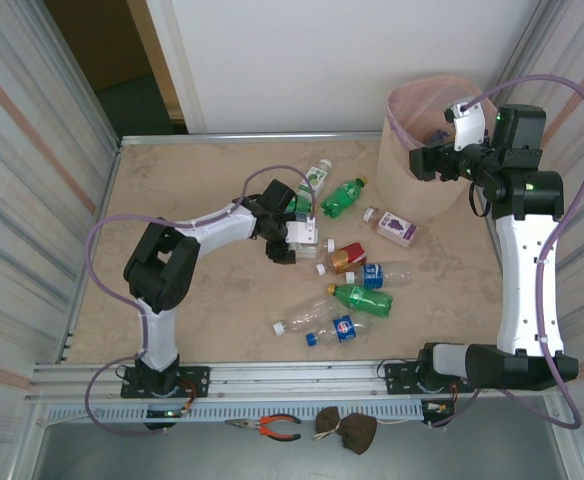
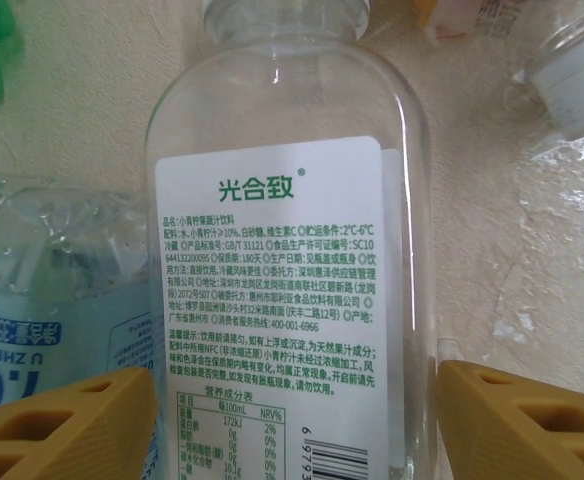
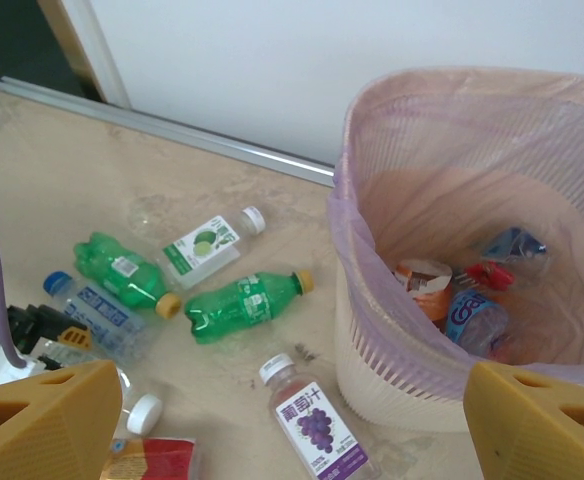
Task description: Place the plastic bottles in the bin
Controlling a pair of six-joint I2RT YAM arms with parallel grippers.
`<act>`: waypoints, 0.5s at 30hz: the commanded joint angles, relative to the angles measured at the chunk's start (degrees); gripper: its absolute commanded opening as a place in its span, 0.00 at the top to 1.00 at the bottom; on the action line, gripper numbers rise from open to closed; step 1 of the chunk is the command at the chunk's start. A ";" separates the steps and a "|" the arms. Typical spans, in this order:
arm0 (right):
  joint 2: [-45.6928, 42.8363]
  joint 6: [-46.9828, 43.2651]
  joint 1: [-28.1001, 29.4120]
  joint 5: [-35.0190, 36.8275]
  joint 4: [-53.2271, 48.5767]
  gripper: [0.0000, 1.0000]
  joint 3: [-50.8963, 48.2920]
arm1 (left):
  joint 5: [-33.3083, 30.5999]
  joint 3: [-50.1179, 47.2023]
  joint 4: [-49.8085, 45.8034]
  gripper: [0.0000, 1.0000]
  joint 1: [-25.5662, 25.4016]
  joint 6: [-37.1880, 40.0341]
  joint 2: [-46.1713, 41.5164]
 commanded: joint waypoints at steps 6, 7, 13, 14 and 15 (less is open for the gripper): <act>-1.03 -0.59 0.87 0.22 -0.65 0.12 0.22 | 0.77 0.73 -2.36 0.26 0.44 -0.53 2.23; -1.03 -0.58 0.97 0.26 -0.71 0.12 0.27 | 1.18 0.58 -2.66 0.26 0.52 -0.66 2.16; -0.98 -0.52 1.37 0.06 -0.73 0.12 0.58 | 1.76 -1.37 -4.05 0.25 0.53 -2.79 1.06; -0.92 -0.55 1.43 0.13 -0.80 0.12 0.64 | 1.55 -1.73 -4.13 0.26 0.50 -3.22 0.73; -0.81 -0.57 1.55 0.10 -0.75 0.12 0.71 | 1.06 -2.28 -4.18 0.27 0.51 -3.88 0.28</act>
